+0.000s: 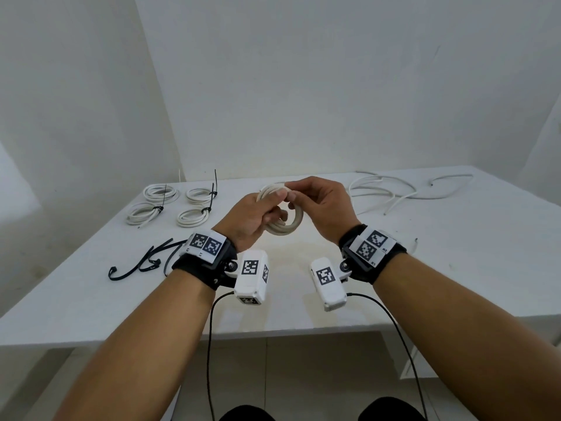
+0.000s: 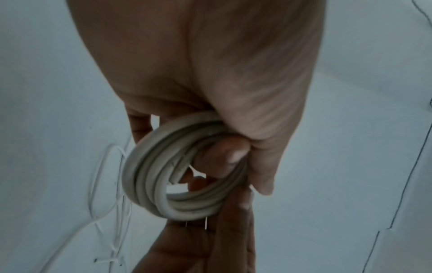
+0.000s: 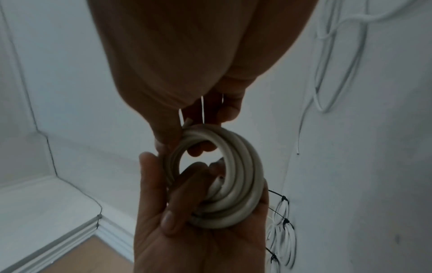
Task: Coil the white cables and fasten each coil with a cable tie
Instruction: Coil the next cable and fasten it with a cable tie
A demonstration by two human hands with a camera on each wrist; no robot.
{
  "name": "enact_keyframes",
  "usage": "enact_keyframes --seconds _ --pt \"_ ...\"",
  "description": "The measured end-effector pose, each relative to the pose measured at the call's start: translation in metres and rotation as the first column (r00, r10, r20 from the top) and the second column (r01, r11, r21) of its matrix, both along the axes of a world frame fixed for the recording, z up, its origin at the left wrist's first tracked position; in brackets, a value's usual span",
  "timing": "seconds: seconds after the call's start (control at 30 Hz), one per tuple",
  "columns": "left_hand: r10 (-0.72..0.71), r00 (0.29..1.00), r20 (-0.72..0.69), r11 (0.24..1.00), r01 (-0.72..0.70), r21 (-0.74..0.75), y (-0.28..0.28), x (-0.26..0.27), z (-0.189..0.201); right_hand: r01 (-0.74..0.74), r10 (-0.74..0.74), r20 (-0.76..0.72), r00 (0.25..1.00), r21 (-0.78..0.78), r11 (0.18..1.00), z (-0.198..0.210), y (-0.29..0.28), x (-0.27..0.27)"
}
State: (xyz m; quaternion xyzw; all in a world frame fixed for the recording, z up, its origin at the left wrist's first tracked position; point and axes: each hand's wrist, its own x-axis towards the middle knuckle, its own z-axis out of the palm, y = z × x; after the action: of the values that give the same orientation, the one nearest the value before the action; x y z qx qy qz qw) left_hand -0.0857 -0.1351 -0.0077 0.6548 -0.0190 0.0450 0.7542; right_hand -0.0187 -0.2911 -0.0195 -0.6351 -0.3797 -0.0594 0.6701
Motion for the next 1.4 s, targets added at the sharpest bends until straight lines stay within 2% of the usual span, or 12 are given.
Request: enact_keyframes --seconds 0.13,0.23,0.3,0.43,0.53,0.73,0.83,0.9,1.07,1.17,1.33,1.4 --pt "0.084 0.996 0.038 0.979 -0.075 -0.188 -0.006 -0.001 0.0 0.09 -0.085 0.069 0.994 -0.075 0.993 0.002 0.002 0.002" --pt "0.098 0.995 -0.032 0.894 -0.102 -0.436 -0.009 -0.001 0.01 0.139 -0.133 0.079 0.988 -0.069 0.988 0.001 0.006 0.004" --pt "0.141 0.985 -0.094 0.846 -0.17 -0.505 -0.01 -0.002 0.015 0.153 -0.148 0.089 0.985 -0.063 0.986 0.001 0.011 0.003" --pt "0.361 0.923 -0.134 0.847 -0.385 -0.368 -0.003 -0.003 0.018 0.214 -0.192 0.194 0.962 -0.102 0.972 0.001 0.024 -0.007" --pt "0.434 0.893 -0.12 0.84 -0.449 -0.306 0.008 -0.005 0.016 0.232 -0.199 0.226 0.954 -0.134 0.963 0.001 0.034 -0.017" --pt "0.532 0.841 -0.104 0.802 -0.539 -0.256 0.03 -0.018 0.009 0.271 -0.234 0.165 0.958 -0.266 0.925 0.005 0.061 -0.033" --pt "0.54 0.837 -0.088 0.805 -0.544 -0.237 0.052 -0.029 0.003 0.195 -0.162 0.113 0.98 -0.402 0.895 0.013 0.076 -0.041" --pt "0.564 0.822 -0.085 0.793 -0.567 -0.223 0.068 -0.037 0.0 0.155 -0.097 0.143 0.985 -0.479 0.864 0.016 0.087 -0.046" --pt "0.678 0.726 -0.116 0.678 -0.678 -0.283 0.118 -0.062 -0.005 0.098 0.025 0.191 0.981 -0.605 0.79 0.009 0.114 -0.055" --pt "0.746 0.652 -0.137 0.598 -0.746 -0.292 0.149 -0.082 -0.006 0.063 0.121 0.207 0.971 -0.707 0.704 0.002 0.13 -0.061" --pt "0.809 0.567 -0.158 0.517 -0.813 -0.268 0.18 -0.109 -0.013 0.025 0.279 0.187 0.942 -0.868 0.497 -0.011 0.162 -0.076" --pt "0.821 0.547 -0.164 0.495 -0.825 -0.272 0.187 -0.116 -0.016 0.025 0.303 0.177 0.936 -0.895 0.445 -0.014 0.176 -0.083"
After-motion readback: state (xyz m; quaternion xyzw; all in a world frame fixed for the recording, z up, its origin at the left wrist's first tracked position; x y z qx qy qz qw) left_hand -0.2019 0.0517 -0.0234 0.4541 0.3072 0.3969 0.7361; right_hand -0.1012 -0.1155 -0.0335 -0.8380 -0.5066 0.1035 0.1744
